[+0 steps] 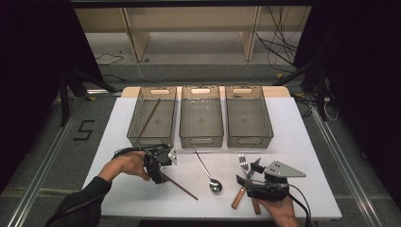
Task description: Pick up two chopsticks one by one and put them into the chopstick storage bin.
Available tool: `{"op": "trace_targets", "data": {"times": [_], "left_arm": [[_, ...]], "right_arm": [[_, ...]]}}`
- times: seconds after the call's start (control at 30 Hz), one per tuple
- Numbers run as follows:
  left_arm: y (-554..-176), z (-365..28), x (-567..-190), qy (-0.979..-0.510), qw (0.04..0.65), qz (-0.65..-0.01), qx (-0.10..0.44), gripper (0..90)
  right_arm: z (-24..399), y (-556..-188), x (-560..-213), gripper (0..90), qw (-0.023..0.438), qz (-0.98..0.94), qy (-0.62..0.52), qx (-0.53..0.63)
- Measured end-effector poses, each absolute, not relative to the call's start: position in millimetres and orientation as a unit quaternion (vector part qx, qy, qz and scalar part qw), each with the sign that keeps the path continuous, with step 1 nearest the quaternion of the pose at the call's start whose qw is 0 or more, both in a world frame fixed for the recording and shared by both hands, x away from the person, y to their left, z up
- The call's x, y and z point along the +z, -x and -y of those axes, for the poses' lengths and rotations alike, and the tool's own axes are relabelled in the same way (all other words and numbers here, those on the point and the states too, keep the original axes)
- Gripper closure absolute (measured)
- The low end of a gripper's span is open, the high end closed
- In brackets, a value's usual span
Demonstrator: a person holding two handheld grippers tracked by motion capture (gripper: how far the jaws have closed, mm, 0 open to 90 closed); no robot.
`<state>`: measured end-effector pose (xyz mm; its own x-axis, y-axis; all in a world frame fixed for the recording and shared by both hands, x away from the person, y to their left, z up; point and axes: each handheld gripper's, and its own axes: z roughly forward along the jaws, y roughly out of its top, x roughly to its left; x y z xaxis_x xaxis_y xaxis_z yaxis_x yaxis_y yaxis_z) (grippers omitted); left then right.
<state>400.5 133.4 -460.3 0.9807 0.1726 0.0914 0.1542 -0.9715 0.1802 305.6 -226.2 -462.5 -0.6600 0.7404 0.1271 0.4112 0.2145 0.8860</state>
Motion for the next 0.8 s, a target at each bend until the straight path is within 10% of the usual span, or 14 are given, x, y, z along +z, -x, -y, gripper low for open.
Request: {"op": "trace_targets", "data": {"times": [0.8], "left_arm": [[-396.8, -125.8, -463.4, -0.998, 0.058, -0.03, 0.022, 70.1]], "right_arm": [[226.3, -306.6, -463.0, 28.2, 0.163, -0.763, -0.379, 0.498]]}}
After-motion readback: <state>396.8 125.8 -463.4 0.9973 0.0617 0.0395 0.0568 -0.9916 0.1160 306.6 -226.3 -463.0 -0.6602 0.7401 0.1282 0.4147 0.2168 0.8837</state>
